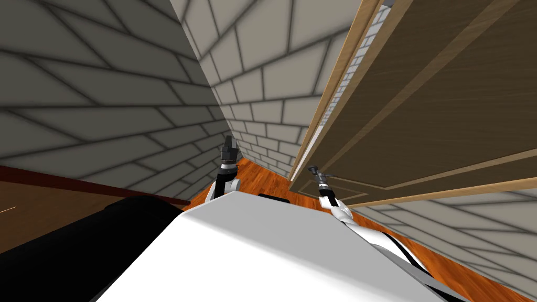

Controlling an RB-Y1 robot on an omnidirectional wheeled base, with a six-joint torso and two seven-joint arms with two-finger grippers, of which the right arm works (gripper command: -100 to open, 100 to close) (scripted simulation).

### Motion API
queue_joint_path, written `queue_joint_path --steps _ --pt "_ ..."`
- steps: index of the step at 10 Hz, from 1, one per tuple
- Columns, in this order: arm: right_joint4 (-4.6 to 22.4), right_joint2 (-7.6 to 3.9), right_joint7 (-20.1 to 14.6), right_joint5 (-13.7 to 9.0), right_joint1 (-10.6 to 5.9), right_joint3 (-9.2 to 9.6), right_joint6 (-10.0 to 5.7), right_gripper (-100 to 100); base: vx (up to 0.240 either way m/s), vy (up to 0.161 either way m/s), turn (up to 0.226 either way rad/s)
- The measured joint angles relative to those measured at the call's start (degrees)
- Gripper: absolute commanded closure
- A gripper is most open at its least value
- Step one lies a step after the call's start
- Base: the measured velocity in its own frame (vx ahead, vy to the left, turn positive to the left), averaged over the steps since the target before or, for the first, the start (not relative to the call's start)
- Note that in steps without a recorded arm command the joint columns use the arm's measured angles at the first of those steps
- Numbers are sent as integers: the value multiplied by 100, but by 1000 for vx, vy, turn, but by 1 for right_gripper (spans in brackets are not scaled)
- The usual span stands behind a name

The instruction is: Pull the door open

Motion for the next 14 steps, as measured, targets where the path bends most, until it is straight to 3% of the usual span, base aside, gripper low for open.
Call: queue_joint_path --steps 3,7,9,10,12,14 --pt "-147 -138 -219 103 138 155 -120 100 -234 -62 84" --pt "50 -272 -541 294 175 448 -512 100 -194 -94 83" --pt "13 -281 -592 318 227 487 -537 100 -111 -30 60" --pt "87 -340 -648 346 224 531 -650 100 -234 -64 122" --pt "-183 -486 -813 410 425 632 -760 100 -205 -99 54" --pt "-85 -468 -853 453 441 700 -850 100 -66 -36 21"
